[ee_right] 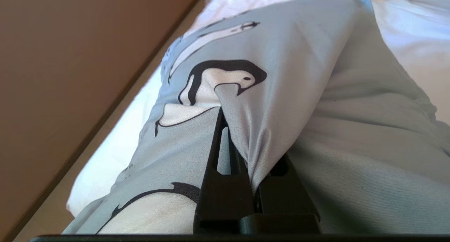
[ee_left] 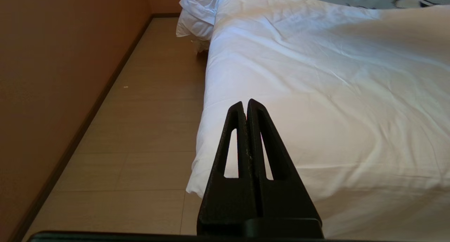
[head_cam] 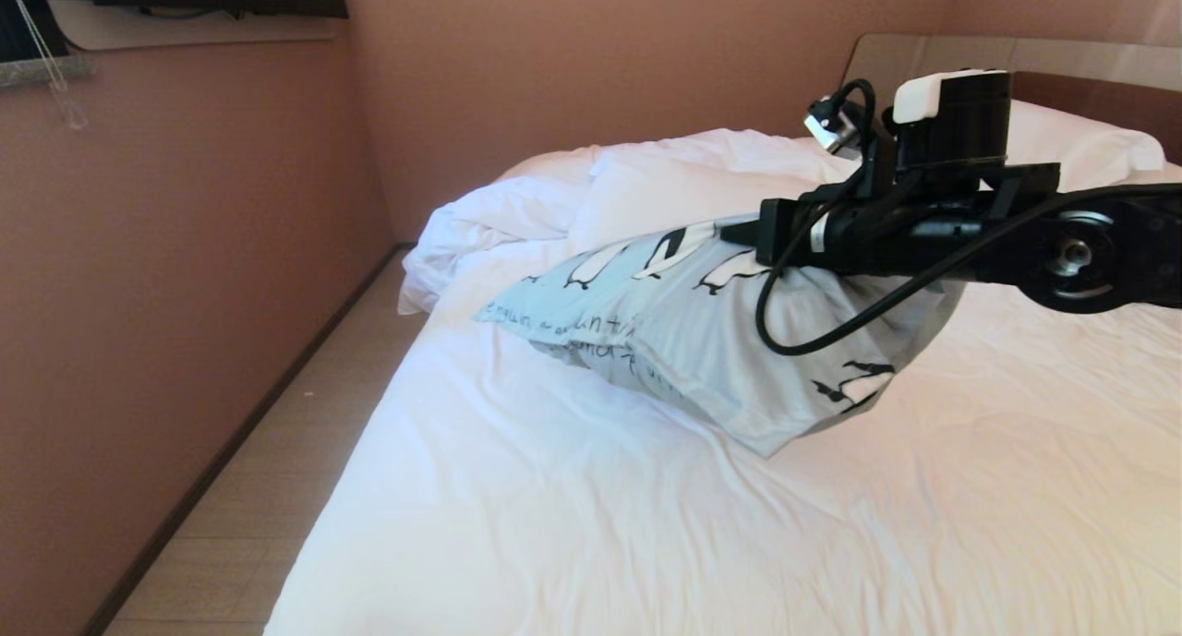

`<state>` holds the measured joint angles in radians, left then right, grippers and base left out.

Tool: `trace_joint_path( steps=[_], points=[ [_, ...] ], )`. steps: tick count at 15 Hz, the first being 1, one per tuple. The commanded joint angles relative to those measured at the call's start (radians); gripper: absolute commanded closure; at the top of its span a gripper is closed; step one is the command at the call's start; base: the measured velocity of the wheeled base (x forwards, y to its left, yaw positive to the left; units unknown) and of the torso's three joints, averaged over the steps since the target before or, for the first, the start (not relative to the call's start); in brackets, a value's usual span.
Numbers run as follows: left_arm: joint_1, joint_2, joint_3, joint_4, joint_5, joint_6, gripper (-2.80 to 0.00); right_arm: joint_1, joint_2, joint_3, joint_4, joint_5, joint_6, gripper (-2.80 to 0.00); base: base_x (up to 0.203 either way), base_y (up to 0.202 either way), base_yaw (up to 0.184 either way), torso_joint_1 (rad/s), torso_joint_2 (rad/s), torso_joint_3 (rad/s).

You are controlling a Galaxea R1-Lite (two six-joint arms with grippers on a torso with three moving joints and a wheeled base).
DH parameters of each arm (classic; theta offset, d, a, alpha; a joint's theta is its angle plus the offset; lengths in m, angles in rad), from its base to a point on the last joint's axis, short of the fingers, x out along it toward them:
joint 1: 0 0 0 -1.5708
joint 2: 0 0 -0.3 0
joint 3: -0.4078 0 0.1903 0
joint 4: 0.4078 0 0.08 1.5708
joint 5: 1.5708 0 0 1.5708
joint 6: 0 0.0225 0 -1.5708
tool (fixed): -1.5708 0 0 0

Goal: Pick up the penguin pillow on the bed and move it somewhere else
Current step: Place the pillow at the end of the bed

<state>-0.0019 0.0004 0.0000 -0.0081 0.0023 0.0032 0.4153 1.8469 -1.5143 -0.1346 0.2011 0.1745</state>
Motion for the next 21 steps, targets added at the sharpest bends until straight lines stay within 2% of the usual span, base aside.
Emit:
trace_joint_path(
  steps=[1, 3, 5, 9, 13, 17, 21],
  points=[
    [0.000, 0.000, 0.000, 0.000, 0.001, 0.000, 0.00, 0.053, 0.036, -0.019, -0.031, 0.000, -0.002, 0.00, 0.000, 0.000, 0.000, 0.000, 0.00, 0.000],
    [0.000, 0.000, 0.000, 0.000, 0.001, 0.000, 0.00, 0.099, 0.071, -0.071, -0.035, -0.009, -0.005, 0.00, 0.000, 0.000, 0.000, 0.000, 0.00, 0.000],
    [0.000, 0.000, 0.000, 0.000, 0.001, 0.000, 0.00, 0.140, 0.110, -0.101, -0.036, -0.052, -0.010, 0.00, 0.000, 0.000, 0.000, 0.000, 0.00, 0.000],
    [0.000, 0.000, 0.000, -0.001, 0.001, 0.000, 0.00, 0.203, 0.176, -0.128, -0.037, -0.121, -0.087, 0.00, 0.000, 0.000, 0.000, 0.000, 0.00, 0.000],
    [0.000, 0.000, 0.000, 0.000, 0.001, 0.000, 0.00, 0.230, 0.226, -0.104, -0.035, -0.126, -0.123, 0.00, 0.000, 0.000, 0.000, 0.000, 0.00, 0.000],
    [0.000, 0.000, 0.000, 0.000, 0.001, 0.000, 0.00, 0.247, 0.279, 0.007, -0.046, -0.142, -0.165, 0.00, 0.000, 0.000, 0.000, 0.000, 0.00, 0.000],
    [0.000, 0.000, 0.000, 0.000, 0.001, 0.000, 0.00, 0.247, 0.276, 0.164, -0.127, -0.143, -0.189, 0.00, 0.000, 0.000, 0.000, 0.000, 0.00, 0.000]
  ],
)
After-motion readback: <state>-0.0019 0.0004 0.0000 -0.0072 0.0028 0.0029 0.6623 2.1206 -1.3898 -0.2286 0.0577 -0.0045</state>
